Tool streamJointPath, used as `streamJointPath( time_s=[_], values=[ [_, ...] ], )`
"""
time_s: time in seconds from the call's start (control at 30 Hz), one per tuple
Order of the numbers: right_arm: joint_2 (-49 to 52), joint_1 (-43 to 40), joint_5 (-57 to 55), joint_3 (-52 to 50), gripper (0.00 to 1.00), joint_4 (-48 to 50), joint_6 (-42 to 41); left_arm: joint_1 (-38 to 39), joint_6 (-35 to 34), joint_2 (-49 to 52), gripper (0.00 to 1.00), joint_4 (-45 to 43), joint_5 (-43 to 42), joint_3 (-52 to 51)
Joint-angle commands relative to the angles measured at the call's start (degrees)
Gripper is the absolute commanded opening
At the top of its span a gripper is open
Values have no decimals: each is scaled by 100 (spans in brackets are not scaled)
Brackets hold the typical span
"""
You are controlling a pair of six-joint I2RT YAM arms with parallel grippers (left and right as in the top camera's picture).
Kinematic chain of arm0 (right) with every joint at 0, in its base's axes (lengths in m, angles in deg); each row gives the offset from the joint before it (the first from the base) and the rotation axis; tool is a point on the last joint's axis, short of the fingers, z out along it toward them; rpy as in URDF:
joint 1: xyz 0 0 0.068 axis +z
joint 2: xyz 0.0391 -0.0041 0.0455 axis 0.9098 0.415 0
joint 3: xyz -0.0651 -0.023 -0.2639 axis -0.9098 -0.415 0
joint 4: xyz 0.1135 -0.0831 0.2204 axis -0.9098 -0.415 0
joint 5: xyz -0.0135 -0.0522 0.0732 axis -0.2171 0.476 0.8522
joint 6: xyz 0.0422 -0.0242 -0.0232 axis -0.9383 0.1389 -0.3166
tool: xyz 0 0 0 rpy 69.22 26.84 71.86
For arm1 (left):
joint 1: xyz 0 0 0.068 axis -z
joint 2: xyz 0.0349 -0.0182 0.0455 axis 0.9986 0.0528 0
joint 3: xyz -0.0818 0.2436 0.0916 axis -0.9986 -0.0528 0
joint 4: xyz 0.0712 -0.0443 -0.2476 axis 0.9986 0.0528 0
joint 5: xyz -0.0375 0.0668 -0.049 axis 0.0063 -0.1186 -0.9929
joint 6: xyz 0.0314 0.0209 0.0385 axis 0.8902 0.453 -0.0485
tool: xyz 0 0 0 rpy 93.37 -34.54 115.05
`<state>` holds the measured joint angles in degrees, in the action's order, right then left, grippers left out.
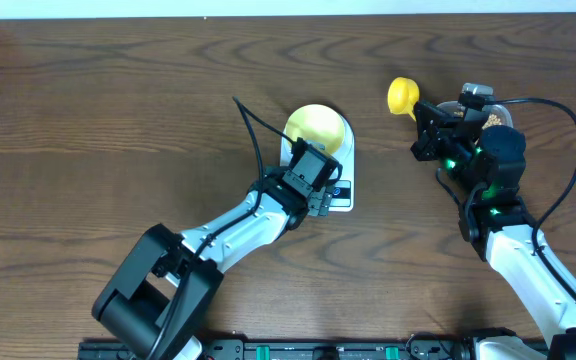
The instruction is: Scoop item into bowl and weigh 50g on scale
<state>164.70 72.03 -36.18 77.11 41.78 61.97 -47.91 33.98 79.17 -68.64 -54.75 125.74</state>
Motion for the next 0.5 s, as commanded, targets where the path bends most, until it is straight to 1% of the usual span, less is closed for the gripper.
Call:
streamJointPath(
  time_s=[0.0,0.27,0.47],
  values=[
    [17,-35,31,79,1,11,-44,-24,7,-114,93,13,153,-52],
    [17,-35,31,79,1,11,-44,-20,7,-151,93,15,151,-50],
    [17,-35,31,79,1,9,-44,-20,7,-437,93,66,151,-50]
  ],
)
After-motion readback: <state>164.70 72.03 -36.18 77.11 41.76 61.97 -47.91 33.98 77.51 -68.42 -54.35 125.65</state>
